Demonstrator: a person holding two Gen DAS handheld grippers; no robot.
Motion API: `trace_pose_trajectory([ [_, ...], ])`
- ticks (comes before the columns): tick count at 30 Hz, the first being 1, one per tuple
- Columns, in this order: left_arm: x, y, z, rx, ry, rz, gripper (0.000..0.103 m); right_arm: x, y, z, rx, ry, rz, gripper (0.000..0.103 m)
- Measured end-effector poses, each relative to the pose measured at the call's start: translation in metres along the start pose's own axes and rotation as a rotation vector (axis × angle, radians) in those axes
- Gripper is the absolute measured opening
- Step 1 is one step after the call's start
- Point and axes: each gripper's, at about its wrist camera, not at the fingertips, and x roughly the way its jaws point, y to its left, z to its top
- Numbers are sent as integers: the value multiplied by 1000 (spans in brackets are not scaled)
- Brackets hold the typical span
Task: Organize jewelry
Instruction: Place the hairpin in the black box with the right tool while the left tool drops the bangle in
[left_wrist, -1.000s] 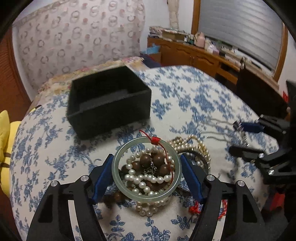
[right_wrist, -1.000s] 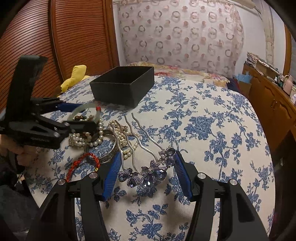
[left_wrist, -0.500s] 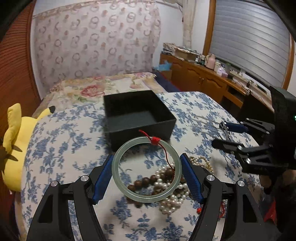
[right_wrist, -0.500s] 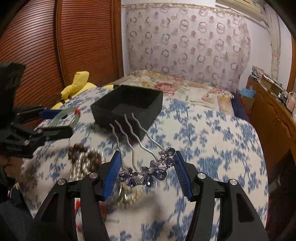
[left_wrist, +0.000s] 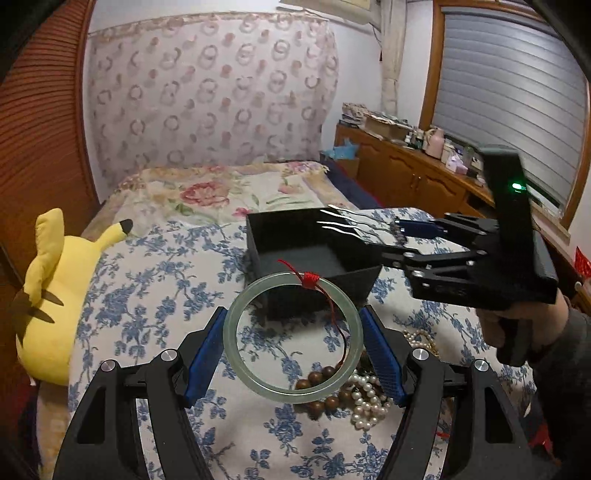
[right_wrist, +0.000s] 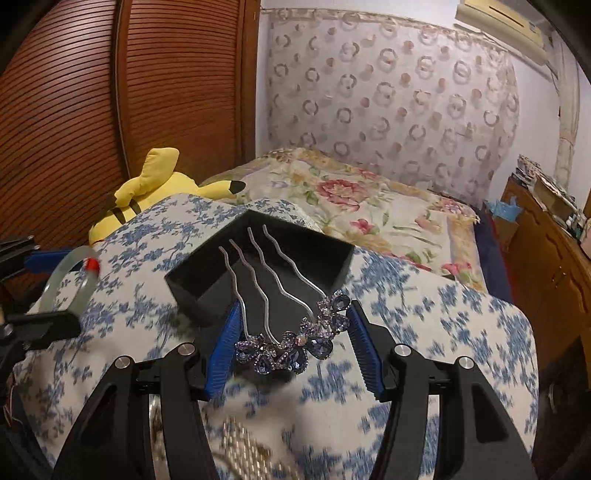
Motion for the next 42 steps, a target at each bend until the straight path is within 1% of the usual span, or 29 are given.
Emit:
trace_pose_trajectory([
  [5, 0, 6, 3, -4, -3, 11, 69, 19, 4, 14, -6, 14, 23, 60],
  [10, 5, 11, 8, -14, 0, 21, 69, 33, 3, 20, -4, 42, 37, 61],
  [15, 16, 14, 17, -18, 6, 26, 69, 35, 0, 21, 6, 41, 47, 63],
  [18, 23, 13, 22, -20, 10, 26, 69, 29, -5, 19, 15, 32, 41, 64],
  [25, 50, 1, 38, 8, 26, 24, 69, -2, -27, 1, 77, -13, 29, 65],
  [29, 69, -6, 50, 19, 37, 25, 69, -18, -36, -16, 95, -31, 19, 65],
  [34, 95, -16, 62, 40, 66, 25, 69, -29, -45, -36, 131, -36, 18, 65],
  [39, 109, -22, 62, 59, 98, 36, 69, -35, -49, -50, 149, -39, 13, 65],
  [42, 107, -22, 61, 60, 86, 43, 77, -37, -50, -53, 155, -46, -6, 65],
])
